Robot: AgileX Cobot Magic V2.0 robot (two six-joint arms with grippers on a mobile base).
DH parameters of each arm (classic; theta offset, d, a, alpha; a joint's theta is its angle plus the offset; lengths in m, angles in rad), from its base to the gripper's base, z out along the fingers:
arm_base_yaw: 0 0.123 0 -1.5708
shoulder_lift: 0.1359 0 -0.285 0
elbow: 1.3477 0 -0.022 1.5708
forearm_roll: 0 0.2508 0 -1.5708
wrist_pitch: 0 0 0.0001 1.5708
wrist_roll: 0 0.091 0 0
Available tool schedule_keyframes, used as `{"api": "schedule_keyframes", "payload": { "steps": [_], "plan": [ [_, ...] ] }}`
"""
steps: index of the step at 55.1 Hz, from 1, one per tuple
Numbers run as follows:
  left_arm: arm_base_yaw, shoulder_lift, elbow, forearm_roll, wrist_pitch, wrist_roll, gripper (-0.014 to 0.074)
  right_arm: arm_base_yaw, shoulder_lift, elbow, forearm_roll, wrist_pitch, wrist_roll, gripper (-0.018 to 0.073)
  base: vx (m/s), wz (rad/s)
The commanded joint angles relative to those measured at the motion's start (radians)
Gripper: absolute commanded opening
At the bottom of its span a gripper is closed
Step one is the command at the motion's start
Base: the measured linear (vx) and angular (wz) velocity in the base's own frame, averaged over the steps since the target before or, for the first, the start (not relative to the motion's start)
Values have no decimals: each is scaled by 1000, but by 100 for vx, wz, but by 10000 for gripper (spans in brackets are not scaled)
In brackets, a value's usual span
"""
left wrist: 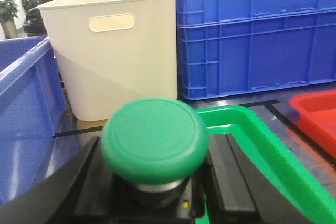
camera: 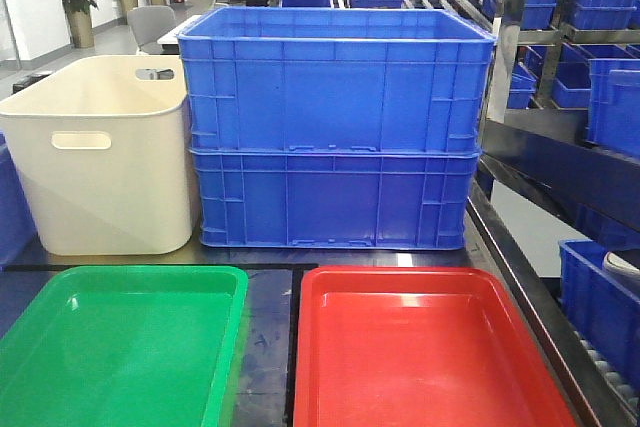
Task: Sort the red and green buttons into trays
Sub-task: 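Lower green button into green tray, red button into red tray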
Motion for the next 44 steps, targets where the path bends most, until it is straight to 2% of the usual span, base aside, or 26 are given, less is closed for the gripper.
{"api": "schedule_keyframes", "payload": {
  "steps": [1, 10, 15, 22, 28, 32, 40, 44],
  "plan": [
    [-4, -1, -31, -10, -75, -8, 3, -7, -1, -30, -3, -98, 5, -3, 0, 0],
    [-4, -1, -31, -17, -75, -9, 3, -4, 19, -30, 44, -141, 44, -3, 0, 0],
    [-4, -1, -31, -17, -83, -10, 3, 25, 54, -30, 25, -200, 40, -3, 0, 0],
    [-4, -1, -31, -17, -81, -10, 3, 136, 133, -30, -54, -269, 44, -8, 0, 0],
    [-4, -1, -31, -17, -77, -10, 3, 245, 214, -33, -59, -305, 44, -8, 0, 0],
    [-4, 4, -31, -17, -77, -10, 3, 286, 279, -34, -59, -363, 43, -8, 0, 0],
    [-4, 102, -31, -22, -91, -11, 3, 293, 455, -42, -54, -575, 19, -8, 0, 0],
    [-4, 183, -39, -37, -132, -10, 3, 292, 554, -81, -54, -618, -8, -8, 0, 0]
  ]
}}
